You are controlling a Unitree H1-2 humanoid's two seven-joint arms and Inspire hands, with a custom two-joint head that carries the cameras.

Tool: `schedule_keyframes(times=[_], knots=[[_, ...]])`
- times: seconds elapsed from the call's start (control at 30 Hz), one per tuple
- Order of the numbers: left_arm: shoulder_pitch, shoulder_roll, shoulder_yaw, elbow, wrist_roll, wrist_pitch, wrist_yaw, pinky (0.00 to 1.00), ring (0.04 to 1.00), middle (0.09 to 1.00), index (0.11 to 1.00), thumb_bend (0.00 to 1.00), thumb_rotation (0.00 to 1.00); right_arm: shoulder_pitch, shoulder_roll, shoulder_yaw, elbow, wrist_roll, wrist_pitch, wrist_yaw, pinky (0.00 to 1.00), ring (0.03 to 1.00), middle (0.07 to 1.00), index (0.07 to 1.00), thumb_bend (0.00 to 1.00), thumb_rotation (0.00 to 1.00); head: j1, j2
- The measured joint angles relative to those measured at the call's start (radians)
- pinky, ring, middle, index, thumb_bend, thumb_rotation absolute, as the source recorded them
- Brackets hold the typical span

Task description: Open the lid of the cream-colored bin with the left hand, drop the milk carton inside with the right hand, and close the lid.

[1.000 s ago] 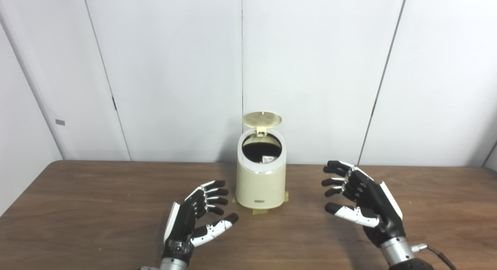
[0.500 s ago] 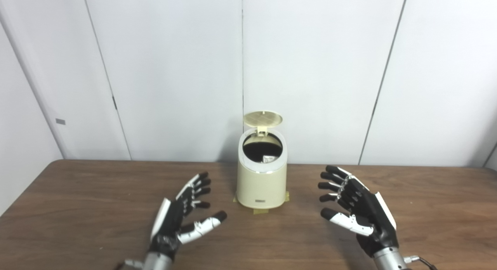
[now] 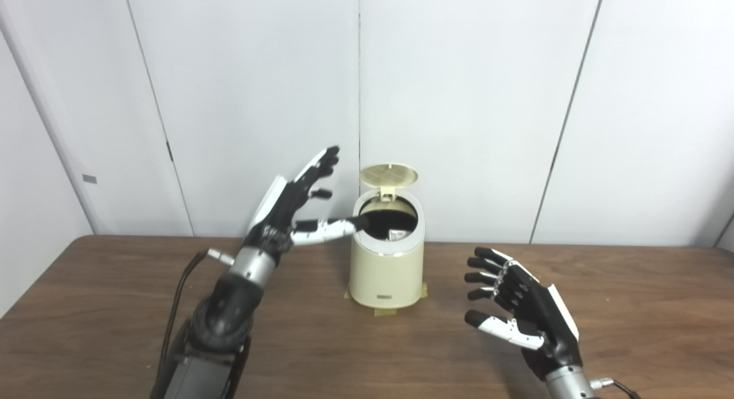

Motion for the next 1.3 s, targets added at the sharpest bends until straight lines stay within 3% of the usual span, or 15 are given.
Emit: schedule_keyframes(times=[0.3,0.53,0.6,0.67,0.83,0.97,1.1,1.3], knots=[[-0.123,0.0,-0.048,0.119,0.051,0.021,-0.034,0.9,1.0,0.998,0.999,0.91,0.36,0.0,0.012,0.006,-0.016,-0.016,0.002,-0.011,0.52,0.658,0.73,0.745,0.76,0.25,-0.011,-0.002],[-0.199,0.005,-0.109,0.245,0.108,0.006,-0.046,0.96,1.0,1.0,0.995,0.87,0.33,0.002,0.016,0.013,-0.041,-0.039,0.003,-0.014,0.46,0.586,0.663,0.697,0.74,0.24,-0.023,0.002],[-0.211,0.014,-0.131,0.259,0.133,0.003,-0.049,0.91,0.99,0.975,0.95,0.87,0.36,0.002,0.017,0.013,-0.045,-0.042,0.003,-0.016,0.45,0.579,0.659,0.692,0.74,0.24,-0.028,0.003],[-0.219,0.027,-0.155,0.264,0.15,0.002,-0.068,0.84,0.938,0.905,0.849,0.88,0.35,0.003,0.018,0.012,-0.048,-0.038,0.006,-0.017,0.45,0.58,0.661,0.686,0.75,0.23,-0.031,0.005],[-0.225,0.051,-0.174,0.265,0.175,-0.017,-0.087,0.79,0.885,0.813,0.744,0.89,0.32,0.006,0.021,0.013,-0.05,-0.032,0.026,-0.017,0.44,0.58,0.661,0.687,0.73,0.24,-0.034,0.006],[-0.225,0.064,-0.184,0.263,0.185,-0.018,-0.098,0.84,0.912,0.798,0.711,0.88,0.34,0.006,0.024,0.016,-0.05,-0.037,0.026,-0.018,0.44,0.573,0.656,0.684,0.72,0.24,-0.035,0.006],[-0.225,0.073,-0.188,0.245,0.197,-0.016,-0.127,0.96,0.964,0.805,0.689,0.88,0.32,0.006,0.024,0.017,-0.05,-0.044,0.026,-0.02,0.43,0.566,0.66,0.685,0.72,0.27,-0.037,0.008],[-0.222,0.092,-0.187,0.22,0.199,-0.007,-0.165,1.0,0.998,0.82,0.702,0.88,0.34,0.006,0.026,0.021,-0.05,-0.064,0.03,-0.029,0.43,0.556,0.659,0.683,0.7,0.27,-0.04,0.011]])
